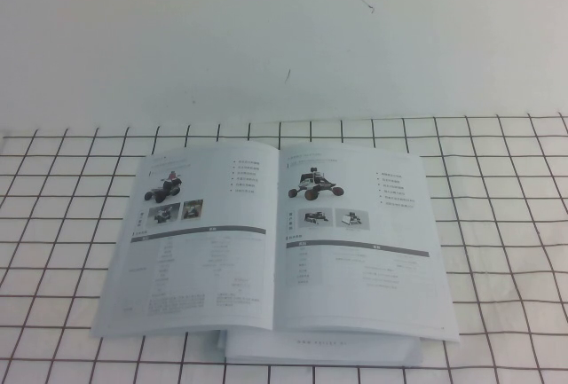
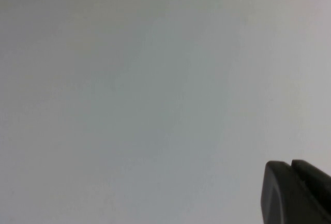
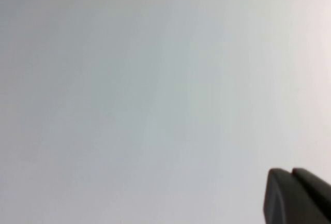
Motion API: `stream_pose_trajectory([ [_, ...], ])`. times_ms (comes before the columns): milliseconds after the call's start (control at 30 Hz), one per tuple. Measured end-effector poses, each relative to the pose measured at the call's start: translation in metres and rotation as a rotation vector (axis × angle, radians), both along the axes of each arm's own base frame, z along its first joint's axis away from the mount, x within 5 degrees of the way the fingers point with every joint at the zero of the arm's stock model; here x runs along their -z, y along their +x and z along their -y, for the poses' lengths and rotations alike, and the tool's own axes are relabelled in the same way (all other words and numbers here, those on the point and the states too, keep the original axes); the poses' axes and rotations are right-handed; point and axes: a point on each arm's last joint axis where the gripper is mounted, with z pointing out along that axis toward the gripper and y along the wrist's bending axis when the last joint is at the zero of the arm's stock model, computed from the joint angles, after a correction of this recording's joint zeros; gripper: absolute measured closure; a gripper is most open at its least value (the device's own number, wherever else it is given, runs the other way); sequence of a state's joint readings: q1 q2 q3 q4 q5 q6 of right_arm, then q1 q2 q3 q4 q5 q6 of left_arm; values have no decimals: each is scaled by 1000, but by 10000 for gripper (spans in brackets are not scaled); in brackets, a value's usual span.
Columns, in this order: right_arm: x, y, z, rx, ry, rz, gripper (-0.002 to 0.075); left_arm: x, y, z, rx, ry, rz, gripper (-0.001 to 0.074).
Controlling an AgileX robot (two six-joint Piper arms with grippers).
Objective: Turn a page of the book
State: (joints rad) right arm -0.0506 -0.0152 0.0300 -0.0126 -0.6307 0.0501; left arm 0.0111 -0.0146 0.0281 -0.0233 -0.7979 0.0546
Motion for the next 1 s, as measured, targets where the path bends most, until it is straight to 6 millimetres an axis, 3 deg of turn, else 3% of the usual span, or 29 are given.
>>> stream_pose_trajectory([
  [100, -2, -1, 0, -2, 1, 26, 728, 1, 1, 0, 29, -27, -18, 738],
  [233, -2, 0, -1, 1, -27, -18, 728, 2, 11, 0, 57, -63, -219, 738],
  [533, -38, -4, 0, 31, -42, -334, 728, -45, 12, 1, 59, -84, -569, 738],
  [833, -55, 14, 0, -3, 40, -747, 728, -51, 57, 1, 52, -105, -958, 737],
  [1000, -54, 34, -7, -86, -61, -1056, 728, -42, 88, 6, 117, -166, -1264, 737],
])
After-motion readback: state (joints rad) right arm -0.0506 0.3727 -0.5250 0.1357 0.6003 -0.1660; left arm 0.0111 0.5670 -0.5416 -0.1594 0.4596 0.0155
